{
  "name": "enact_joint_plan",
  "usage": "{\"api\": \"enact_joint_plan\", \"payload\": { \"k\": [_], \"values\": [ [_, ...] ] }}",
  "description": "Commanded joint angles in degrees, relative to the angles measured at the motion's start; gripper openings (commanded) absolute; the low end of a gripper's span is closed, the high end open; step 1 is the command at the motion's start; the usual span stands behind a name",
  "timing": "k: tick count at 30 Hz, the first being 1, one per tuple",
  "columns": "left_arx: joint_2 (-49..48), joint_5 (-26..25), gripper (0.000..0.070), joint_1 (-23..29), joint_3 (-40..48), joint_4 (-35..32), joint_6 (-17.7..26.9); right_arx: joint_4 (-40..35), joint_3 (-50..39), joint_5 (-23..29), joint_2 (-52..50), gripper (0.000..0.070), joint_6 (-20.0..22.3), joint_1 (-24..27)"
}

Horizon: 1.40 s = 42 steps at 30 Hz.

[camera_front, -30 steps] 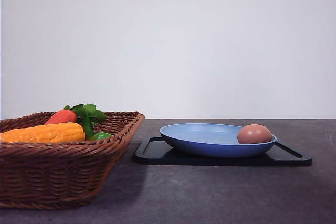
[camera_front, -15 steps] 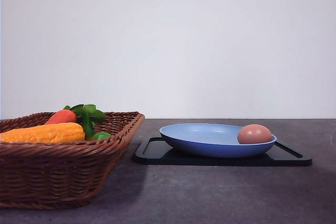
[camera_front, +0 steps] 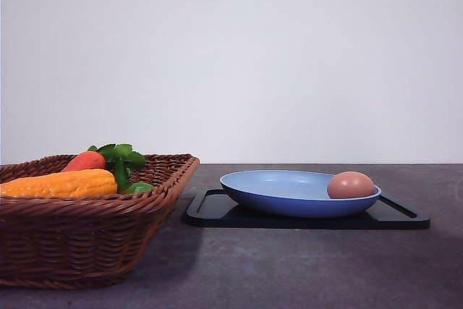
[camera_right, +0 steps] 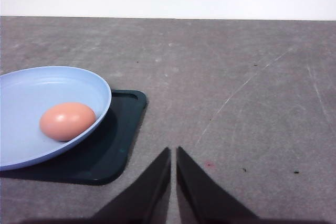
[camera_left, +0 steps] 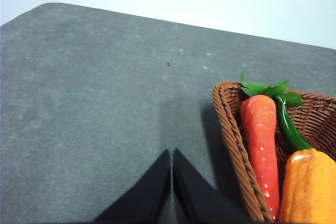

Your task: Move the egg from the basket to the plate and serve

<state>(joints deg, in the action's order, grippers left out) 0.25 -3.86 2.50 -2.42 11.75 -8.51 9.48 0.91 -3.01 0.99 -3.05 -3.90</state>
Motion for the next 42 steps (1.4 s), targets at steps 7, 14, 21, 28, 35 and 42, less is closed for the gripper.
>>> {"api": "enact_joint_plan", "payload": {
  "k": [7, 14, 21, 28, 35, 42],
  "values": [
    [-0.1, -0.2, 0.0, 0.1, 1.1, 0.4, -0.1, -0.5, -0.3, 0.0, -0.1, 0.0, -0.7, 0.1],
    [-0.1, -0.2, 0.0, 0.1, 1.1, 0.4, -0.1, -0.5, -0.3, 0.0, -0.1, 0.0, -0.7, 0.1],
    [-0.1, -0.2, 0.0, 0.1, 1.1, 0.5, -0.1, -0.5, -0.3, 0.0, -0.1, 0.0, -0.7, 0.1],
    [-0.1, -0.2, 0.0, 0.1, 1.1, 0.5, -0.1, -0.5, -0.3, 0.0, -0.1, 0.0, -0.7, 0.1],
    [-0.1, -0.2, 0.0, 0.1, 1.1, 0.5, -0.1, -0.5, -0.3, 0.0, -0.1, 0.0, -0.7, 0.1],
    [-0.1, -0.2, 0.0, 0.1, 1.1, 0.4, -0.1, -0.5, -0.3, 0.0, -0.1, 0.0, -0.7, 0.1]
  ]
}}
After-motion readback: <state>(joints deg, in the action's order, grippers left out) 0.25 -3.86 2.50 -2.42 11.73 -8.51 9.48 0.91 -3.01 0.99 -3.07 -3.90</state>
